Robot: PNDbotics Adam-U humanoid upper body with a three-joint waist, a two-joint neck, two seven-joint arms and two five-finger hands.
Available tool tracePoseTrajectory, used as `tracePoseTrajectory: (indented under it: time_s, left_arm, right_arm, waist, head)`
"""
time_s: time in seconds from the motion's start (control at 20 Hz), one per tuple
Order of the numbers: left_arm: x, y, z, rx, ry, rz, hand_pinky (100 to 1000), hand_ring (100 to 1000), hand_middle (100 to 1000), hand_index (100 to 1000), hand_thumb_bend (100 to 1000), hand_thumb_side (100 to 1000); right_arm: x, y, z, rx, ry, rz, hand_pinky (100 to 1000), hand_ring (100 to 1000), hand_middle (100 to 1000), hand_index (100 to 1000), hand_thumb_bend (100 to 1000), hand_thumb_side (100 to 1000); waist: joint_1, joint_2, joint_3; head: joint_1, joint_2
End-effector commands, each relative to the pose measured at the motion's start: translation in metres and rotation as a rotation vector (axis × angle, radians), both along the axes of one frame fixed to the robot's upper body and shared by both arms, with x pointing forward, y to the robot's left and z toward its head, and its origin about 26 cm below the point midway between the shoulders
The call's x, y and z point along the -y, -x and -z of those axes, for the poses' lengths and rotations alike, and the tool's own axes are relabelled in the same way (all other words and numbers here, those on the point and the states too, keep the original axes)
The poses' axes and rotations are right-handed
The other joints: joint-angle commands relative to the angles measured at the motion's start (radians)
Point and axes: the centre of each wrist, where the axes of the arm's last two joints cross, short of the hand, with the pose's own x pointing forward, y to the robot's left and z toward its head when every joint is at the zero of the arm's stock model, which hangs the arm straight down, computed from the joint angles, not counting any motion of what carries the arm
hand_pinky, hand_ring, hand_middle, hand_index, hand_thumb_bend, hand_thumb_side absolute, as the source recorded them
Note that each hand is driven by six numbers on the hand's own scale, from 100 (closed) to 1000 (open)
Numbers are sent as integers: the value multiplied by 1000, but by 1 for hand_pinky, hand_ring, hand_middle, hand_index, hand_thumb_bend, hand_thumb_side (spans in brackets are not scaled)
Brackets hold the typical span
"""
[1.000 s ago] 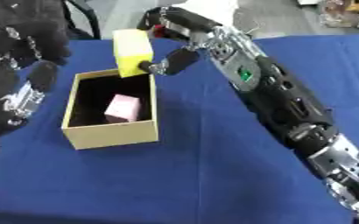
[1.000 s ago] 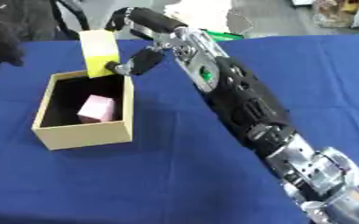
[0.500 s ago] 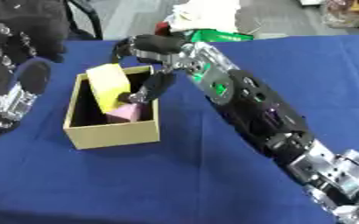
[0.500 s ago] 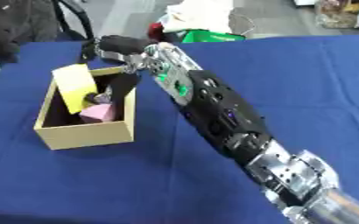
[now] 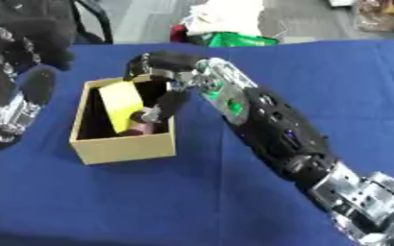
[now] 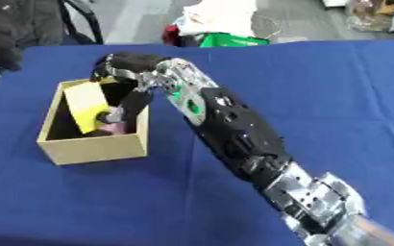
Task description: Pick up objects on the table and place them in the box.
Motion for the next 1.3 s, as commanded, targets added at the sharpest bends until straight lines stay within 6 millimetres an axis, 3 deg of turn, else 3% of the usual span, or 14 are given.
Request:
tracePoseTrajectory:
  time_s: [0.05,0.25,0.5,0.75,0.95,1.3]
  left_arm:
    - [-1,2,-8,29,0,8,641,670,661,833,336,622]
    - [-1,2,-8,28,0,7,641,669,661,834,337,623]
    - [-2,1,-7,27,-1,4,640,669,661,834,340,623]
    - [-4,2,-7,28,-4,-6,641,669,660,833,342,621]
    - [-8,2,-5,24,-9,-24,640,668,659,832,334,624]
    - [-24,0,3,1,-4,-109,637,668,658,832,342,617]
  right_arm:
    - [-1,-1,-6,58,8,22,887,832,764,768,345,450]
    - [1,-3,-2,60,33,15,897,846,788,908,443,483]
    - [3,-2,-4,65,39,9,902,853,811,984,516,490]
    - [14,-4,-11,71,-42,45,886,843,799,982,488,504]
    - [32,-3,-33,87,-198,79,862,826,777,965,436,506]
    - [72,27,-75,48,-530,60,822,794,742,963,372,510]
  waist:
    - [2,-13,0]
    - [1,-12,-3]
    - [0,-13,-6]
    - [-2,-18,-15]
    - [-9,-27,-34]
    - [-19,-42,-104]
  head:
    - [-1,-9]
    - [3,-10]
    - [8,-13]
    - [21,-9]
    - [42,-3]
    - [119,7]
